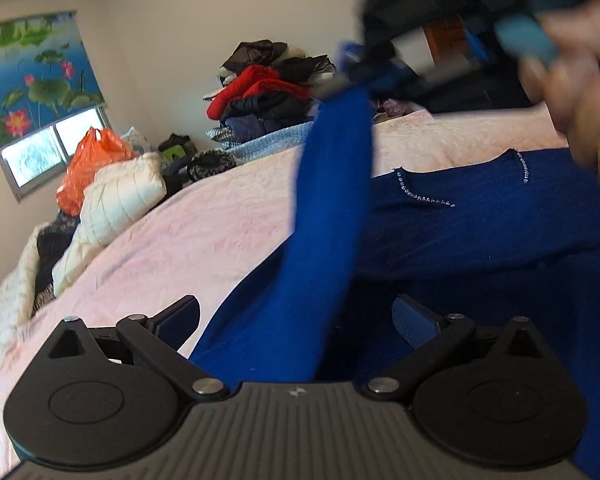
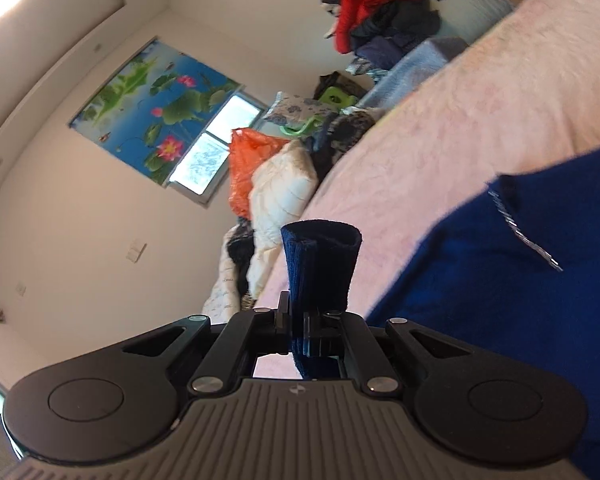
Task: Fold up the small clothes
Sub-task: 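Lift the sleeve and fold it over the sweater body with the right gripper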
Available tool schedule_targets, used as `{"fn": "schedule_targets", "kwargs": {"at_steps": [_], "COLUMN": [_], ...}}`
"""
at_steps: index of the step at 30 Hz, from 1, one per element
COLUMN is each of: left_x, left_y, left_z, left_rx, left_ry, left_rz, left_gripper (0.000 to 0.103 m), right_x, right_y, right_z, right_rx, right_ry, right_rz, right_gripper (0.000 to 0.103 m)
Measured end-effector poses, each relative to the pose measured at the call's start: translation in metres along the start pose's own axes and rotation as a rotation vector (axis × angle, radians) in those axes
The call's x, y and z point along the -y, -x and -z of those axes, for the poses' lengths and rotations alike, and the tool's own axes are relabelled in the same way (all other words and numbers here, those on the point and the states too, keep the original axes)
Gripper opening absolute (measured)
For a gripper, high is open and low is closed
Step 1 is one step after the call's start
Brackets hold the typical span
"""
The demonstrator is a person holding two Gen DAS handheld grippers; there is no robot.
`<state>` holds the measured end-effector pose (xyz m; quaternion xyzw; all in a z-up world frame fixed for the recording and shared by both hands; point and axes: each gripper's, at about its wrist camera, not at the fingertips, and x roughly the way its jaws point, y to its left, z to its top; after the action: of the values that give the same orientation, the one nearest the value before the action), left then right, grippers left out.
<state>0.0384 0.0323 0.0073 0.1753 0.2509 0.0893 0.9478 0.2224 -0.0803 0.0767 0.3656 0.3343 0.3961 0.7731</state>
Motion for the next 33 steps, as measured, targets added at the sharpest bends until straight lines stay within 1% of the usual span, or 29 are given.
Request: {"fn": "schedule_targets", "kwargs": {"at_steps": [2, 4, 6, 7, 11, 14, 16, 18, 21, 24, 28, 31, 33], "left_x": [0.012, 0.016, 0.006, -0.002, -0.039, -0.055, -0.06, -0.057, -0.044, -0.036, -0.036, -0.039, -0.04], "left_y": [-0.01, -0.025, -0.043, -0.053, -0.089, -0.107, -0.11, -0.107, -0.103, -0.106, -0.113, -0.113, -0.112], "left_z": [-0.005, -0.009, -0.013, -0.014, -0.018, -0.02, -0.021, -0.021, -0.023, -0.021, -0.016, -0.013, -0.012], "left_rx": [0.016, 0.014, -0.007, -0.027, -0.13, -0.178, -0.191, -0.192, -0.181, -0.195, -0.223, -0.227, -0.227], "left_ry": [-0.035, -0.049, -0.019, 0.008, 0.139, 0.189, 0.212, 0.221, 0.202, 0.188, 0.204, 0.216, 0.208], "left_rz": [-0.028, -0.115, -0.182, -0.199, -0.226, -0.255, -0.253, -0.241, -0.234, -0.222, -0.214, -0.213, -0.211], "left_gripper": [0.103, 0.103, 0.103, 0.103, 0.103, 0.103, 0.103, 0.103, 0.103, 0.103, 0.103, 0.103, 0.103], "right_x": [-0.014, -0.023, -0.026, -0.023, 0.014, 0.048, 0.067, 0.083, 0.104, 0.127, 0.159, 0.176, 0.183], "right_y": [0.006, 0.021, 0.036, 0.045, 0.079, 0.1, 0.11, 0.118, 0.135, 0.157, 0.172, 0.176, 0.178], "right_z": [-0.013, -0.024, -0.036, -0.042, -0.064, -0.071, -0.07, -0.068, -0.063, -0.055, -0.035, -0.017, -0.006], "right_rx": [0.011, 0.048, 0.101, 0.13, 0.24, 0.309, 0.343, 0.363, 0.399, 0.439, 0.417, 0.401, 0.387], "right_ry": [0.015, 0.033, 0.056, 0.057, -0.002, -0.04, -0.065, -0.059, -0.056, -0.069, -0.112, -0.148, -0.157], "right_rz": [-0.039, -0.063, -0.055, -0.043, 0.011, 0.07, 0.095, 0.145, 0.193, 0.256, 0.338, 0.363, 0.386], "right_gripper": [0.007, 0.007, 0.007, 0.007, 0.007, 0.007, 0.007, 0.007, 0.007, 0.007, 0.007, 0.007, 0.007]}}
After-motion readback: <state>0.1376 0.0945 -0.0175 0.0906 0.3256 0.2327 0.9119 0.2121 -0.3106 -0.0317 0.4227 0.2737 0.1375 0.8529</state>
